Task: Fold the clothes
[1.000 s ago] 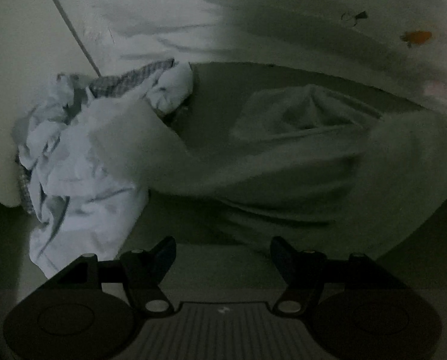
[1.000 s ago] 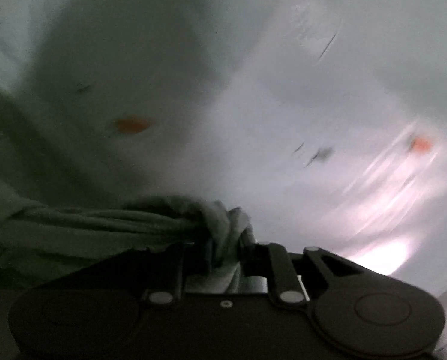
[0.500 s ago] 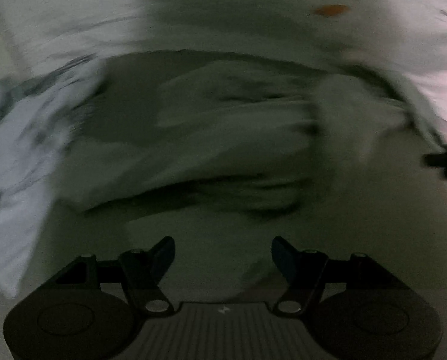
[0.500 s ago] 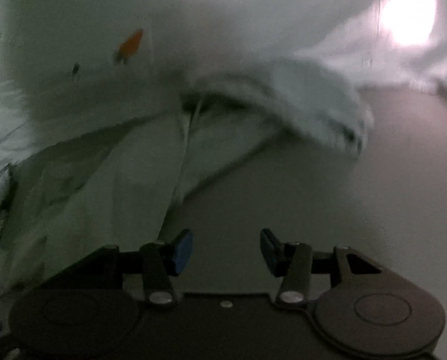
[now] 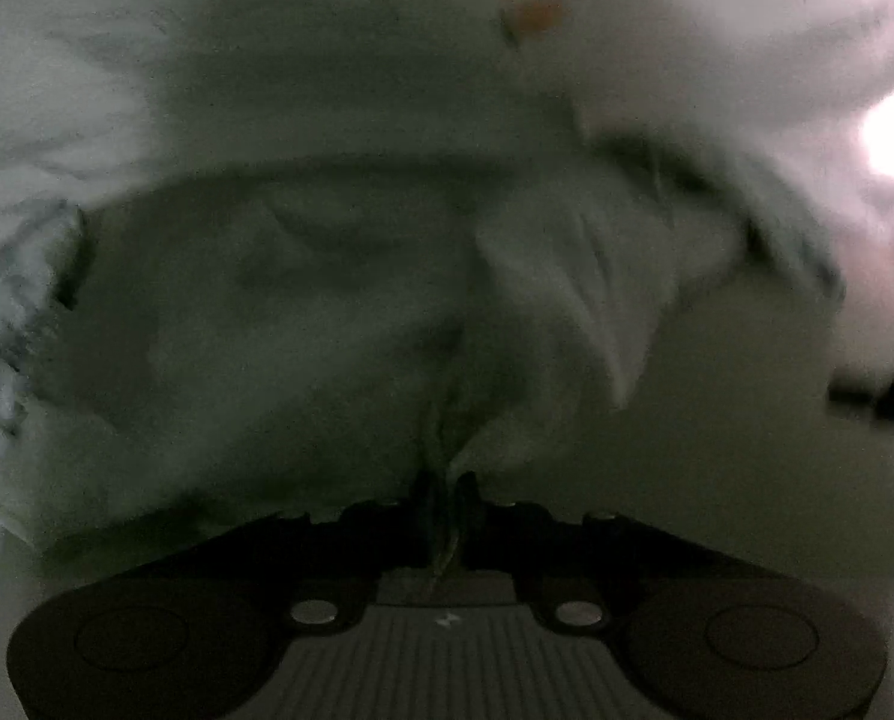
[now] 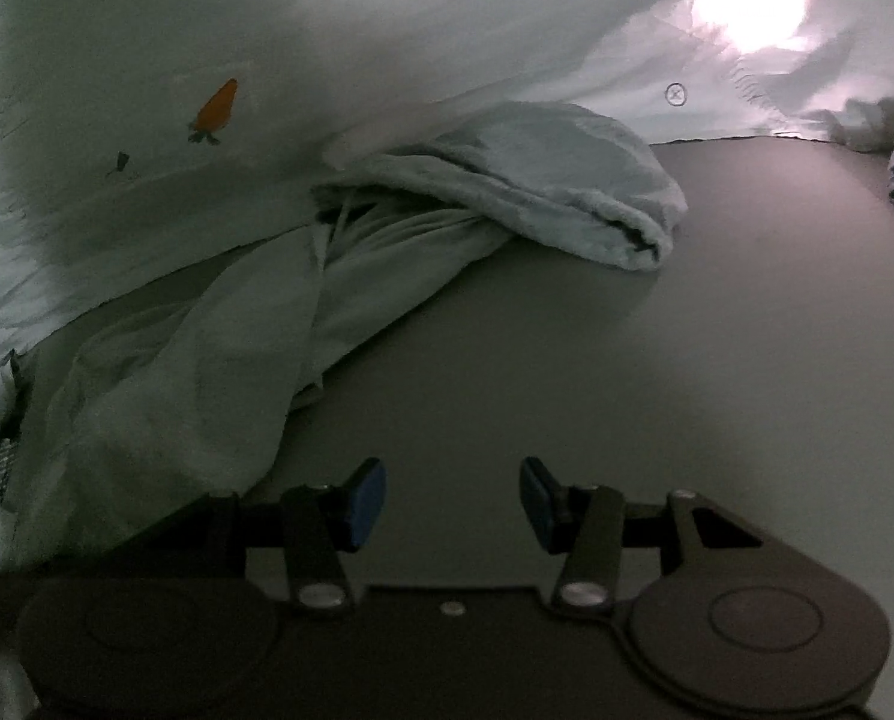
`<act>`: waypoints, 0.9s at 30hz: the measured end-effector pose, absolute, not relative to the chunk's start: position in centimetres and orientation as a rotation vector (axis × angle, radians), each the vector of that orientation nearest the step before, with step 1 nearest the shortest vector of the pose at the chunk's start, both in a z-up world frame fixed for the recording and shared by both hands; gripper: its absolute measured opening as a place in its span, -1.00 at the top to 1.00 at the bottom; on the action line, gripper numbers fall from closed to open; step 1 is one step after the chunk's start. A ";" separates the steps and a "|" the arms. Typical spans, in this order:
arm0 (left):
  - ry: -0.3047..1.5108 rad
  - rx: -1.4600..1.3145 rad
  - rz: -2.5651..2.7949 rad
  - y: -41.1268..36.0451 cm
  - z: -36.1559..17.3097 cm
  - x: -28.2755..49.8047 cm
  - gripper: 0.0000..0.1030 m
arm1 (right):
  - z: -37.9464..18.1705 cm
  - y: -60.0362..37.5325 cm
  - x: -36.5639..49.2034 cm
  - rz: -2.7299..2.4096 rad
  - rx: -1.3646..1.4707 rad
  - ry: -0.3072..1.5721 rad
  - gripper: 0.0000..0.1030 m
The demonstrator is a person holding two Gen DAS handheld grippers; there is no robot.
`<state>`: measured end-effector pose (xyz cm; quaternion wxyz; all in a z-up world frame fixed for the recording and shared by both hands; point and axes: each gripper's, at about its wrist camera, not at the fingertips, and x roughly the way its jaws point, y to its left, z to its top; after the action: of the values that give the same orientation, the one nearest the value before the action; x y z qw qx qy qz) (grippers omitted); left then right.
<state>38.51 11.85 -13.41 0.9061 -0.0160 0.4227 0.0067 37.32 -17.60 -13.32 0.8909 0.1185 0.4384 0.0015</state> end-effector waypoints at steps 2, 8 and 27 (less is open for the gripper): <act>0.738 -0.066 0.086 14.9 -9.0 39.3 0.86 | -13.3 -17.7 37.1 -0.006 0.239 0.904 0.02; 0.365 -0.062 0.673 27.8 -0.5 45.6 0.99 | -13.4 -16.5 37.5 0.017 0.242 0.913 0.02; 0.990 -0.447 0.472 26.3 -15.7 28.4 0.60 | -18.0 -5.2 42.7 0.222 0.697 1.039 0.91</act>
<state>28.39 26.30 -15.72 0.8299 -0.2106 0.4664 0.2223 42.68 -5.17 -17.99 0.8048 0.3257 0.4853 0.1035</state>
